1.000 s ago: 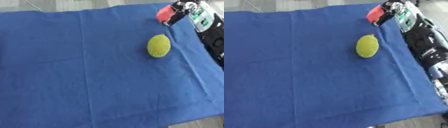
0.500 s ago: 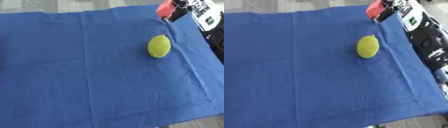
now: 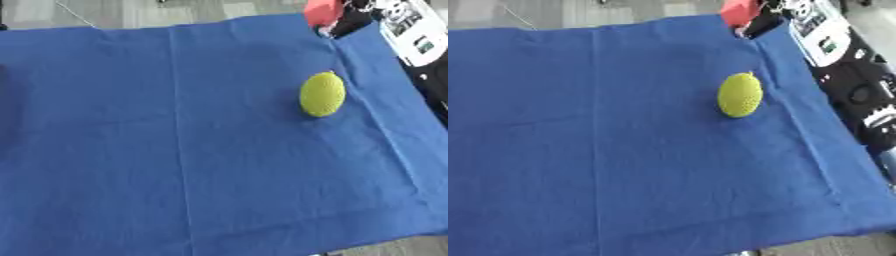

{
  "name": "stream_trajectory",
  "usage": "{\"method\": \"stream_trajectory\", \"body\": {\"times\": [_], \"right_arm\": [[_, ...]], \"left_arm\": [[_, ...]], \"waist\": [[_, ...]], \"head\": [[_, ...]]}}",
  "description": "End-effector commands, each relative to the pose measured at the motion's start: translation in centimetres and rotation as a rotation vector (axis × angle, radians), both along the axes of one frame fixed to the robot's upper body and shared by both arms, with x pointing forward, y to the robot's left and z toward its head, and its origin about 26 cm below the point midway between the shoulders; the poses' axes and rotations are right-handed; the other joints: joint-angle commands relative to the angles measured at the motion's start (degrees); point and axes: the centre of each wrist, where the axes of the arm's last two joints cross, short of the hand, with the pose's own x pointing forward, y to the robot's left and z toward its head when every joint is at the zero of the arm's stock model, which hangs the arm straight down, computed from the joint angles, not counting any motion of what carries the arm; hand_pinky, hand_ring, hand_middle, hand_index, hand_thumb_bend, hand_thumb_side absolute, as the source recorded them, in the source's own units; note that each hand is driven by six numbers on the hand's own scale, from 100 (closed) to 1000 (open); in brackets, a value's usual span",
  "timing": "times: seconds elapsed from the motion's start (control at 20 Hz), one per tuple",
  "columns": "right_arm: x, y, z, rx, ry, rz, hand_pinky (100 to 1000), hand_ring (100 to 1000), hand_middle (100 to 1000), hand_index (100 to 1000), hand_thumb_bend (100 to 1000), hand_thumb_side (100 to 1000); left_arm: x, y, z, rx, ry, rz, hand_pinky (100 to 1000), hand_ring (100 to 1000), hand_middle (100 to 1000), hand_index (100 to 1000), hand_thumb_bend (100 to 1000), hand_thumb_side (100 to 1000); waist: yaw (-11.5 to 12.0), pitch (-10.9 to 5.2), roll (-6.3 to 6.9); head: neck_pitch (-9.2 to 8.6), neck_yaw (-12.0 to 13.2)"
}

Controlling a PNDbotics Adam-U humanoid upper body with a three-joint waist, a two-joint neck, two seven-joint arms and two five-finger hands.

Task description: Pick up the objects with one hand, pass them to the other hand, and then place them into the box on the other side of the table.

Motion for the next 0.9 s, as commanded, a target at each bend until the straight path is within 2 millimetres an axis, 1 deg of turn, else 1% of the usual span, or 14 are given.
{"method": "stream_trajectory", "body": {"times": [0.05,0.4,0.7,0.75,0.8,0.9], "right_arm": [[-0.3,1.0,1.3,0.02,-0.062,0.034,785,627,576,650,197,120],[-0.3,5.2,-0.1,0.078,-0.101,0.144,778,620,571,649,185,120],[-0.2,7.6,-1.6,0.135,-0.124,0.191,772,611,564,647,175,122],[-0.2,7.9,-1.8,0.148,-0.132,0.196,771,609,563,647,310,113],[-0.2,8.3,-2.0,0.166,-0.139,0.203,770,608,563,647,170,125],[-0.3,9.0,-2.4,0.193,-0.151,0.217,769,607,562,647,169,129]], "left_arm": [[-0.7,0.4,2.4,0.027,-0.053,-0.007,817,705,635,724,150,374],[-1.4,-0.8,3.3,0.03,-0.084,-0.063,814,704,634,724,146,373],[-2.4,-2.4,4.5,0.05,-0.114,-0.139,813,703,638,731,142,375],[-2.6,-2.7,4.7,0.052,-0.119,-0.152,812,703,640,733,232,472],[-2.8,-3.0,5.0,0.056,-0.126,-0.167,812,703,640,734,142,373],[-3.2,-3.6,5.4,0.062,-0.137,-0.195,811,703,640,734,143,372]], "waist": [[0.07,-1.77,0.08],[0.2,-2.12,0.1],[0.37,-2.38,-0.02],[0.37,-2.41,-0.04],[0.38,-2.45,-0.05],[0.4,-2.53,-0.06]], "head": [[0.25,0.54],[0.56,1.37],[0.86,1.82],[0.9,1.9],[0.95,2.0],[1.04,2.21]]}}
